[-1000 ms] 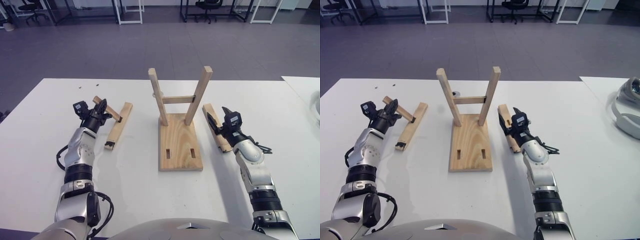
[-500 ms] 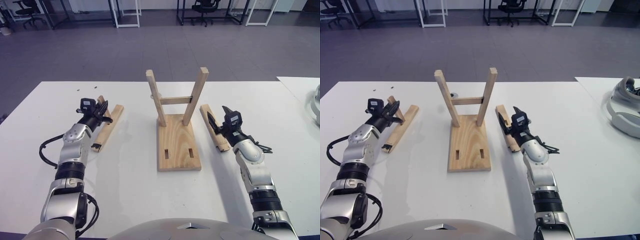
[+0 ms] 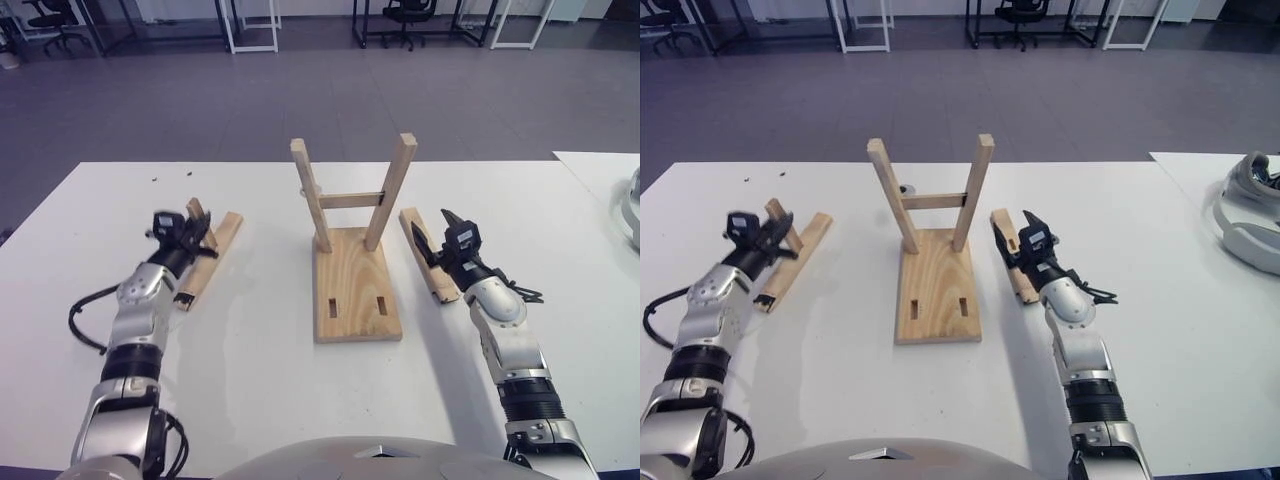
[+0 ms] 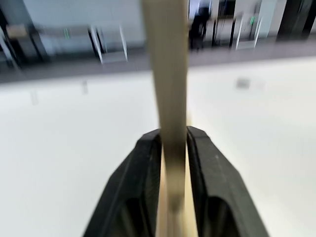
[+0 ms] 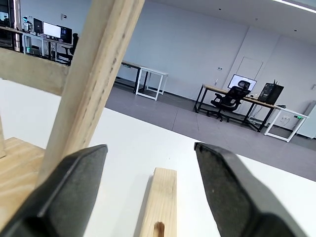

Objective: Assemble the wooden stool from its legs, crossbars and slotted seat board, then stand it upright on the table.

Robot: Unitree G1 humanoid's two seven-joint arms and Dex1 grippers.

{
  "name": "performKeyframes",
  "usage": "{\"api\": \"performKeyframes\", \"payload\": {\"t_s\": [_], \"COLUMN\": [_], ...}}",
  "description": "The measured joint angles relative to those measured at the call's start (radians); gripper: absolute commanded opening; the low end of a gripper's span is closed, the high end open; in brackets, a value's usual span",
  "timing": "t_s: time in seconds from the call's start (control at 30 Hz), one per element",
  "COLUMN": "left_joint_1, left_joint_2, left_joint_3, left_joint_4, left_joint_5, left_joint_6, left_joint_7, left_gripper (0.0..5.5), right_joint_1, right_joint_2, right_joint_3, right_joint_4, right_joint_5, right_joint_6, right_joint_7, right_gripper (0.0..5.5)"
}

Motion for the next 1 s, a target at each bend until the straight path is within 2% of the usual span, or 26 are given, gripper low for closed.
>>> {"api": "performKeyframes", "payload": {"t_s": [0.2, 0.37, 0.47, 0.53, 0.87, 1.0], "left_joint_1": [-0.027, 0.061, 0.111, 0.129, 0.141, 0.147], "left_joint_2": [0.076, 0.123, 0.132, 0.132, 0.132, 0.134], "left_joint_3": [0.025, 0.027, 0.021, 0.019, 0.006, 0.014], "left_joint_4": [-0.073, -0.245, -0.321, -0.338, -0.313, -0.264], "left_joint_5": [0.008, -0.015, -0.008, 0.011, 0.070, 0.102], "left_joint_6": [0.100, 0.361, 0.441, 0.479, 0.470, 0.374], "left_joint_7": [-0.060, -0.105, -0.097, -0.086, -0.077, -0.077], "left_gripper": [2.28, 3.05, 3.55, 3.55, 2.06, 2.05], "right_joint_1": [-0.019, -0.016, 0.022, 0.035, 0.053, 0.048], "right_joint_2": [0.004, 0.005, 0.003, 0.003, 0.004, 0.019], "right_joint_3": [0.004, 0.004, 0.002, 0.001, 0.001, -0.051], "right_joint_4": [0.010, 0.008, -0.002, -0.006, -0.027, -0.064], "right_joint_5": [-0.006, -0.006, -0.006, -0.006, -0.004, 0.128], "right_joint_6": [-0.010, -0.012, -0.012, -0.011, 0.000, 0.118], "right_joint_7": [-0.001, -0.001, 0.001, 0.001, 0.001, 0.023], "right_gripper": [3.29, 3.29, 3.29, 3.29, 3.29, 3.29]}}
